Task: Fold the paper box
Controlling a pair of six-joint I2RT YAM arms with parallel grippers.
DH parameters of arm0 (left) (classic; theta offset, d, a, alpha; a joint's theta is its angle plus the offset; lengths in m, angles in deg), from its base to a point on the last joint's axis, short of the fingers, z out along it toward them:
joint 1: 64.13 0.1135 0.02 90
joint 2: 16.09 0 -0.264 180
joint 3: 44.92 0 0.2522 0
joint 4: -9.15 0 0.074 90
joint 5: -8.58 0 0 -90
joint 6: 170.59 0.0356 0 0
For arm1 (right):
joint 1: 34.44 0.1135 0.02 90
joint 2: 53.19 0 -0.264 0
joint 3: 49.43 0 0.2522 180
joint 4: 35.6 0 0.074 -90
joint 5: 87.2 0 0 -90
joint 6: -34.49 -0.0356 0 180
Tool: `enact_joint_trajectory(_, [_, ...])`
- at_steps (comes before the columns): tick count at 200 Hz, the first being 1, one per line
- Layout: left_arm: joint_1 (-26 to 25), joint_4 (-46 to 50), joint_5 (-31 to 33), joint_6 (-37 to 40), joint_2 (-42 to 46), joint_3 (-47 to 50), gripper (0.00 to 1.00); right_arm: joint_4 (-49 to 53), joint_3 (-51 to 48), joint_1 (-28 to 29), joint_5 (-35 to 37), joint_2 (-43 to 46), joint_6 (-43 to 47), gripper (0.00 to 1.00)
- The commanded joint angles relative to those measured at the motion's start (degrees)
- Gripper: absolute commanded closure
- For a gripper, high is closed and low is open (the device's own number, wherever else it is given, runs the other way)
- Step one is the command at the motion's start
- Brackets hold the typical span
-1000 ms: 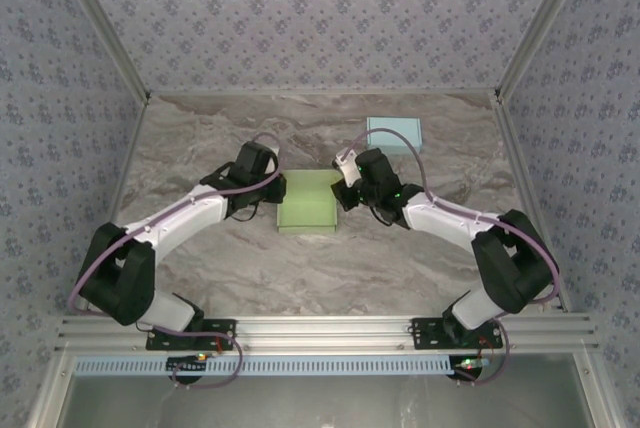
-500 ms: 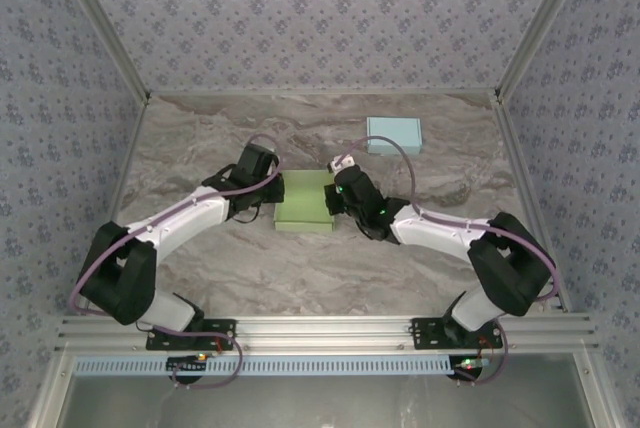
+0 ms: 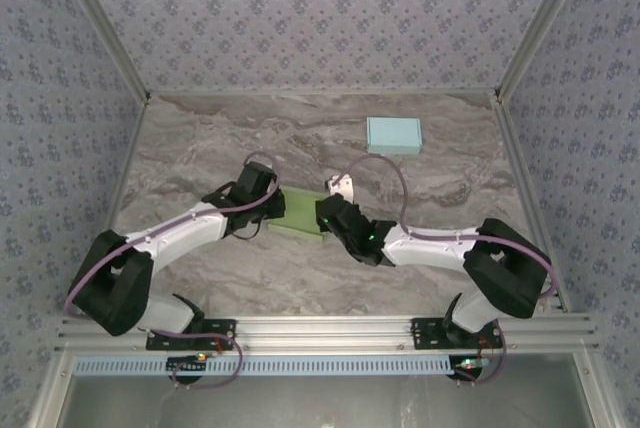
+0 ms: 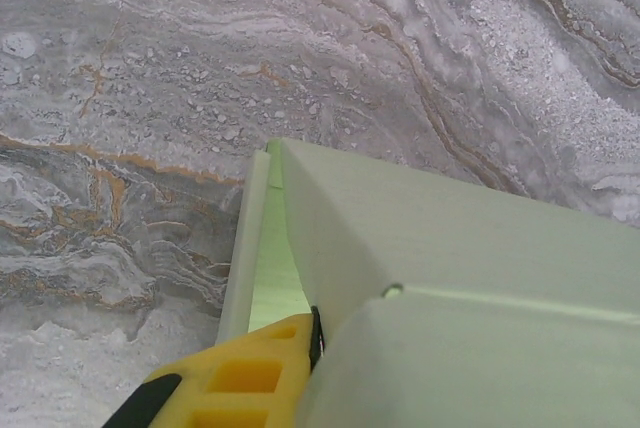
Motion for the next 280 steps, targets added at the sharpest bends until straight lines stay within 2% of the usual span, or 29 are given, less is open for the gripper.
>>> enact_joint_trajectory(1, [-1.3,1.0,-3.3,0.3,1.3,-1.1,0.86,-1.9,-0.7,0.6,-1.1,-0.2,-3.4,0.67])
enact_joint_trajectory(12, [-1.3,2.0,-3.1,0.9,1.1,-2.2,0.85,-1.2,-0.7,0.4,-1.6,0.6,-3.4,0.58])
enact_joint_trajectory(29, [-1.2,4.2,-2.5,2.0,0.9,-4.2,0.85,-1.3,-1.3,-0.2,-3.7,1.7,-3.4,0.53])
enact_joint_trajectory(53, [-0.8,6.7,-1.9,3.0,-0.1,-6.7,0.85,-2.2,-1.9,-1.2,-7.9,1.8,-3.9,0.51])
enact_joint_trajectory(93, [-0.2,7.6,-2.1,2.3,-0.5,-7.3,0.85,-3.1,-3.1,-4.1,-10.3,1.4,-5.4,0.51])
enact_joint_trajectory(106, [-0.2,7.9,-2.3,2.4,-0.3,-7.3,0.84,-1.9,-2.2,-5.5,-11.4,0.9,-5.8,0.45])
enact_joint_trajectory(116, [-0.2,8.1,-2.3,2.4,-0.5,-7.3,0.85,-1.6,-1.4,-6.9,-13.5,0.3,-4.7,0.45])
enact_joint_trajectory(141, [0.2,8.5,-2.7,2.5,-1.3,-7.4,0.85,0.2,1.0,-7.6,-13.8,-1.1,-1.1,0.53])
enact_joint_trajectory(181, [0.5,7.9,-4.0,1.0,-1.5,-7.1,0.85,1.5,3.2,-8.7,-13.5,-4.3,-1.8,0.79])
enact_joint_trajectory(225, [0.7,7.3,-5.7,-0.2,-1.5,-6.7,0.84,2.0,5.6,-7.9,-14.6,-5.9,-2.2,0.76])
enact_joint_trajectory(280, [0.6,3.2,-7.7,-1.4,-0.7,-3.1,0.85,2.9,4.4,-5.3,-11.7,-6.9,-2.5,0.78])
